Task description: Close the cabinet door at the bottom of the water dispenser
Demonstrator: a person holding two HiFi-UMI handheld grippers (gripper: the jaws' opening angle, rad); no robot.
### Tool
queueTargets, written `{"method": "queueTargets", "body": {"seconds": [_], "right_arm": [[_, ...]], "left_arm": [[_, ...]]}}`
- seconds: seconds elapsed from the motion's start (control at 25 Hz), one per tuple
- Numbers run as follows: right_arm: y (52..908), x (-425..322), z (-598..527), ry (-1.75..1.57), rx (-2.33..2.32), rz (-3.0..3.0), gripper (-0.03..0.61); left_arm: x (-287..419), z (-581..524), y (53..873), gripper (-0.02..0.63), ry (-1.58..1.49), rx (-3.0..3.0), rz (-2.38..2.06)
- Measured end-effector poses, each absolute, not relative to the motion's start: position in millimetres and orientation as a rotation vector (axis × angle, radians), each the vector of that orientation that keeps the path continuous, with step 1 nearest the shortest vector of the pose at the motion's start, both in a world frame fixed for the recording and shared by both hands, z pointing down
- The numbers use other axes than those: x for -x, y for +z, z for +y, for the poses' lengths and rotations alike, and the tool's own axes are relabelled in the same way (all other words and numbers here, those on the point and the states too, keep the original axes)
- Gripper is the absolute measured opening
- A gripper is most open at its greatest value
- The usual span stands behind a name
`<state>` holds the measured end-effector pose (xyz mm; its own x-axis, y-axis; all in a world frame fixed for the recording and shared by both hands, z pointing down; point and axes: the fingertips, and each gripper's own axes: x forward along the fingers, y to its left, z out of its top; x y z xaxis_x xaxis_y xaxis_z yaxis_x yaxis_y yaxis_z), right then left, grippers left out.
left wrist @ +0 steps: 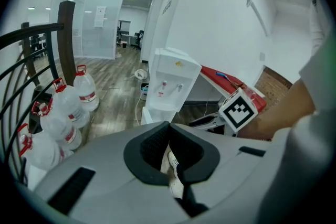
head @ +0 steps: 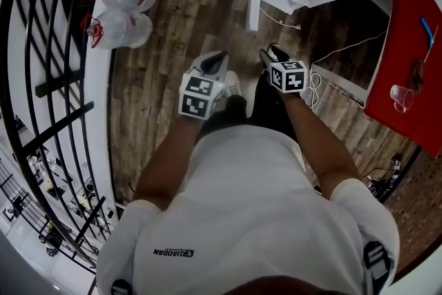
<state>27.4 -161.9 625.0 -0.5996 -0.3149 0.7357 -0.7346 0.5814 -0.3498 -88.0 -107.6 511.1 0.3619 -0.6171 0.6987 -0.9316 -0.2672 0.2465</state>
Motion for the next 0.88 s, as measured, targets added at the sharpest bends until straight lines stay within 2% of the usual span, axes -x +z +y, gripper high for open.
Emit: {"method": "queueTargets", "body": {"seconds": [0.12, 0.48, 0.72, 0.88], "right_arm": [[678, -18, -174, 0.903, -0.785, -2.125, 0.161], [862, 15, -208, 1.136, -0.837, -1.899, 0.161], [947, 41, -213, 1.235, -0.853, -1.78, 0.17], [976, 46, -210, 1.383, -0.895, -1.701, 0.186]], "left_arm": [[84, -117, 538, -0.003, 0.67, -1.925, -1.336], [82, -138, 651, -0.003, 0.631, -1.693, -1.283], [99, -144, 703, -0.003, 0.645, -1.642, -1.264], [101, -139, 718, -0.003, 0.639, -1.612, -1.26]]}}
